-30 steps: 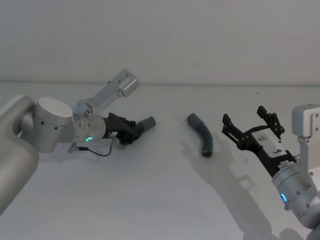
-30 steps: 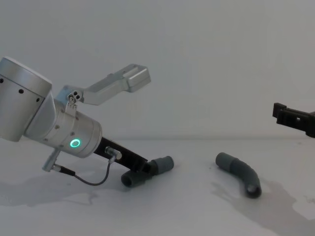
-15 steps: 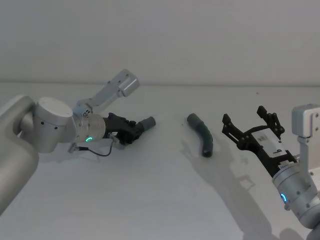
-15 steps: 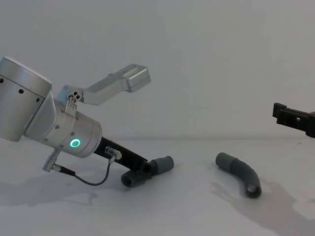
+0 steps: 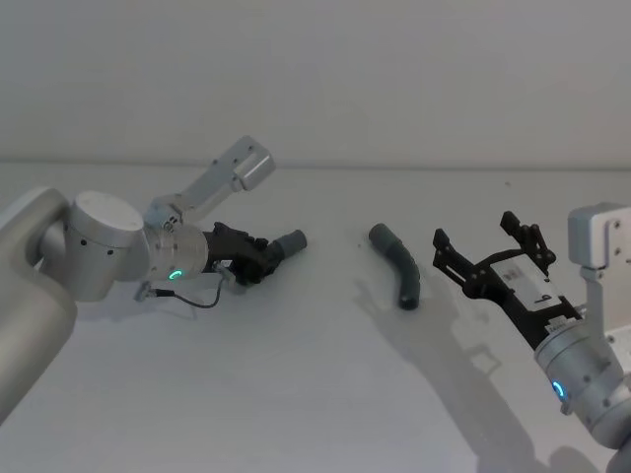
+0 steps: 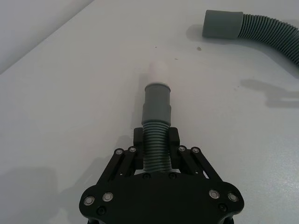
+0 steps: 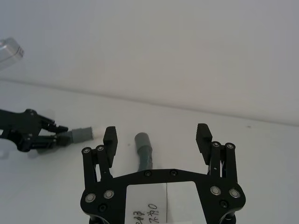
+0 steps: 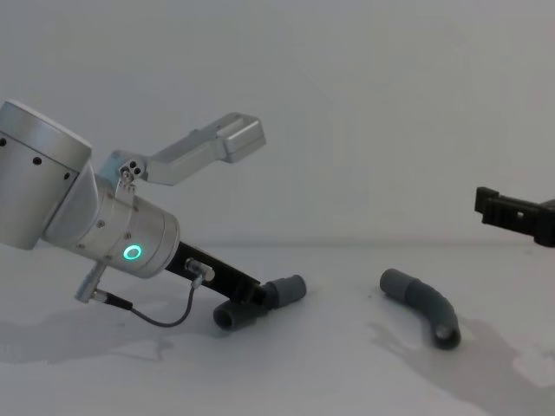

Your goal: Use both hands to pick up one end of the pipe from the table, align the ends, and insert them.

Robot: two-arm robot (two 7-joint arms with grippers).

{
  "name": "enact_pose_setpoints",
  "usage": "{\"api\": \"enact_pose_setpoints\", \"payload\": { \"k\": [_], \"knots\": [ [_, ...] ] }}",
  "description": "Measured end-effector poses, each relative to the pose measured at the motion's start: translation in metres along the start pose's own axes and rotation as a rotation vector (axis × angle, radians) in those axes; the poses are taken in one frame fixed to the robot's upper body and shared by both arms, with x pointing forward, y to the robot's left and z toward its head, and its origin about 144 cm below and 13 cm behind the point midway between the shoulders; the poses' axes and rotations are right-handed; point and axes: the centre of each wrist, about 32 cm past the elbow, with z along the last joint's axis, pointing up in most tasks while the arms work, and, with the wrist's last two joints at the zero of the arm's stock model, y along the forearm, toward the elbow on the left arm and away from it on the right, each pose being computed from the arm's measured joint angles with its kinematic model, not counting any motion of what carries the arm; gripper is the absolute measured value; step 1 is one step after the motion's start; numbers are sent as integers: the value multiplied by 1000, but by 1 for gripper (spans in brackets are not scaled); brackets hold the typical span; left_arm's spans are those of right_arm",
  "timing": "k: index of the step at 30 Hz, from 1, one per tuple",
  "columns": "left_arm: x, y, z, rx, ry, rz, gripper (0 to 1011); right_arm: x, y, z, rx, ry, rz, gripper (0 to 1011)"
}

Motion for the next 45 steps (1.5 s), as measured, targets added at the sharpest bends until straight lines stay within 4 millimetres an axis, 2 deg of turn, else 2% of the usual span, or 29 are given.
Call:
{"api": "enact_pose_setpoints", "payload": {
  "k": [9, 26, 45],
  "knots": [
    [0, 0, 0, 0, 0, 0, 298, 2, 6, 12, -104, -35, 66, 1001],
    [0, 0, 0, 0, 0, 0, 298, 6, 41, 33, -283, -59, 147, 1001],
    [0, 0, 0, 0, 0, 0, 298, 10, 77, 37, -349, -25, 119, 1001]
  ]
}}
